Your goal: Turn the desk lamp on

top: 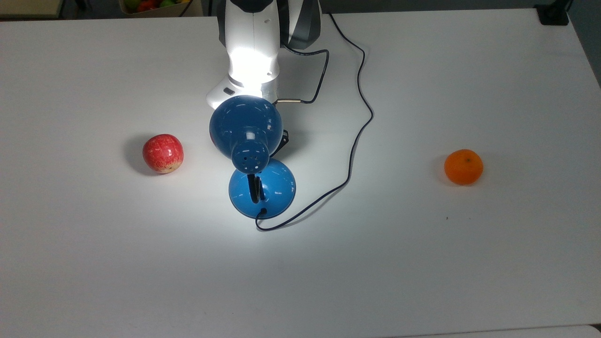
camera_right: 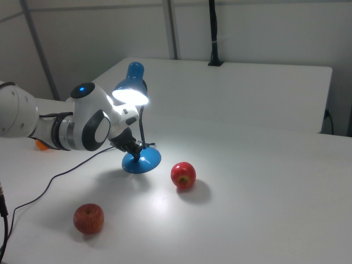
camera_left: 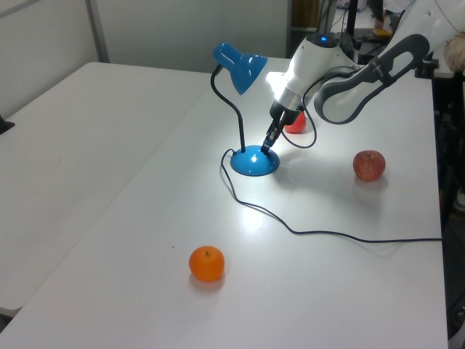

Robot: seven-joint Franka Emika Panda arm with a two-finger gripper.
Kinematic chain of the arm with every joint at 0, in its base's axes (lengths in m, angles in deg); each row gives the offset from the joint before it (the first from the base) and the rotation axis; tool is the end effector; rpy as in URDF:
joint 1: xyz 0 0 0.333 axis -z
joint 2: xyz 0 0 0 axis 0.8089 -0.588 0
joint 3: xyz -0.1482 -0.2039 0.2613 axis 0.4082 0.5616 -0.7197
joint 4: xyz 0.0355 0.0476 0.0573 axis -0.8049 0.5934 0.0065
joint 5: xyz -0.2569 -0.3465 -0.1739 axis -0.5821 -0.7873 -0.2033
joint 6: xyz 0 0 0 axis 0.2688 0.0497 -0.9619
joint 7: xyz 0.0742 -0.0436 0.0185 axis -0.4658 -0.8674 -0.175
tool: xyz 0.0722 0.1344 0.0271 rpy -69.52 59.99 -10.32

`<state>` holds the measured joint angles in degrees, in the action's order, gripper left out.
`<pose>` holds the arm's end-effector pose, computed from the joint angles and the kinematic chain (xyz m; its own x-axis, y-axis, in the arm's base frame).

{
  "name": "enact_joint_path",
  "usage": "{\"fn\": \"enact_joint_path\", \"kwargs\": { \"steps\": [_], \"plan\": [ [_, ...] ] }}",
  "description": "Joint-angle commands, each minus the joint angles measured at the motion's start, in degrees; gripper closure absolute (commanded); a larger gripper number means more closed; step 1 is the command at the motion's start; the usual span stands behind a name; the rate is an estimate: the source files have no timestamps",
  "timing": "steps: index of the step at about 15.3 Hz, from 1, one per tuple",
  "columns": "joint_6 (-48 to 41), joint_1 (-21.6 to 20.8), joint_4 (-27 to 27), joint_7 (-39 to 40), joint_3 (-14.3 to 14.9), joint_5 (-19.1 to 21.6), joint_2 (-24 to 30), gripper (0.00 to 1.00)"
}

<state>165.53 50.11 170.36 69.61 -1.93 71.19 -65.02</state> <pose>0.7349 0.0700 0.2793 0.9070 0.1276 0.4014 0.1138 -0.9918 0.0580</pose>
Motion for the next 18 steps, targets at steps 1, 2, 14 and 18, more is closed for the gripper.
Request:
{"fn": "enact_joint_path", "kwargs": {
  "steps": [1, 2, 14, 18],
  "plan": [
    [1.02, -0.43, -0.01, -1.78, 0.25, -1.38, -0.66, 1.0],
    [0.67, -0.43, 0.17, -1.78, 0.25, -1.38, -0.49, 1.0],
    [-33.22, -0.43, -0.09, -1.26, 0.16, -1.38, 13.38, 1.0],
    [-43.52, -0.35, -1.31, -0.9, 0.07, -1.29, 20.41, 1.0]
  ]
}}
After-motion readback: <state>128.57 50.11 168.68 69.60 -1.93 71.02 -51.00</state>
